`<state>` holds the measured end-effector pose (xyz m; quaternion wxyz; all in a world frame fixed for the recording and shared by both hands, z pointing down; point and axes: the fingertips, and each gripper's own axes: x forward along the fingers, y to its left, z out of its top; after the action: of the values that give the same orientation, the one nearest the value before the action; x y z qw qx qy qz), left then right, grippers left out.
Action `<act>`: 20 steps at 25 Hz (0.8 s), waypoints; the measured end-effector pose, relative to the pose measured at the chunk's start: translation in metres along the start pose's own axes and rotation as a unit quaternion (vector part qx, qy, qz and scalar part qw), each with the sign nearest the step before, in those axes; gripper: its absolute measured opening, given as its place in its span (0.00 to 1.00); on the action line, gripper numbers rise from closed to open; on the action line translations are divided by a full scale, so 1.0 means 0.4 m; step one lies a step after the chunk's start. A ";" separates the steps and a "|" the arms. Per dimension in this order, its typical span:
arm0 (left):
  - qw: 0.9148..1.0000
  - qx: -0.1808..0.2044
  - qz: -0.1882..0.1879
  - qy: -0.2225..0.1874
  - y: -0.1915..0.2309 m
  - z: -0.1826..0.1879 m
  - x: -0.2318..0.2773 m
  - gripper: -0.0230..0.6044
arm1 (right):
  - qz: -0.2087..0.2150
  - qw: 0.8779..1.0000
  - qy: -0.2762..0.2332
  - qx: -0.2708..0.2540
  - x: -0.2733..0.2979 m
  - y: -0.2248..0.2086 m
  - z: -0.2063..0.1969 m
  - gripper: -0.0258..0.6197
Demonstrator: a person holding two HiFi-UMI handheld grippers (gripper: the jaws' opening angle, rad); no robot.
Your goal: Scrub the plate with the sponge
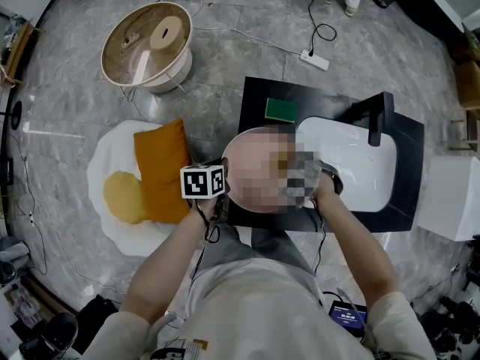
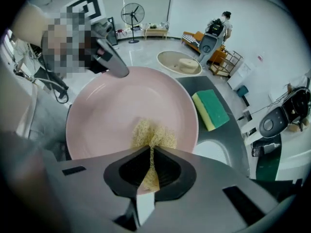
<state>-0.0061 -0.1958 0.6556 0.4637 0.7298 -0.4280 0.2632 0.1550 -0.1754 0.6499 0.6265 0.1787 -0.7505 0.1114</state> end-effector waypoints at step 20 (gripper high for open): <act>1.000 0.013 -0.012 0.023 0.002 -0.018 -0.019 0.08 | 0.131 0.988 -0.077 -0.036 0.042 0.238 0.239 0.11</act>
<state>-0.0105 -0.1867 0.6533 0.4669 0.7344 -0.4050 0.2805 0.0276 -0.1284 0.6536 0.5531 0.0641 -0.8167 0.1519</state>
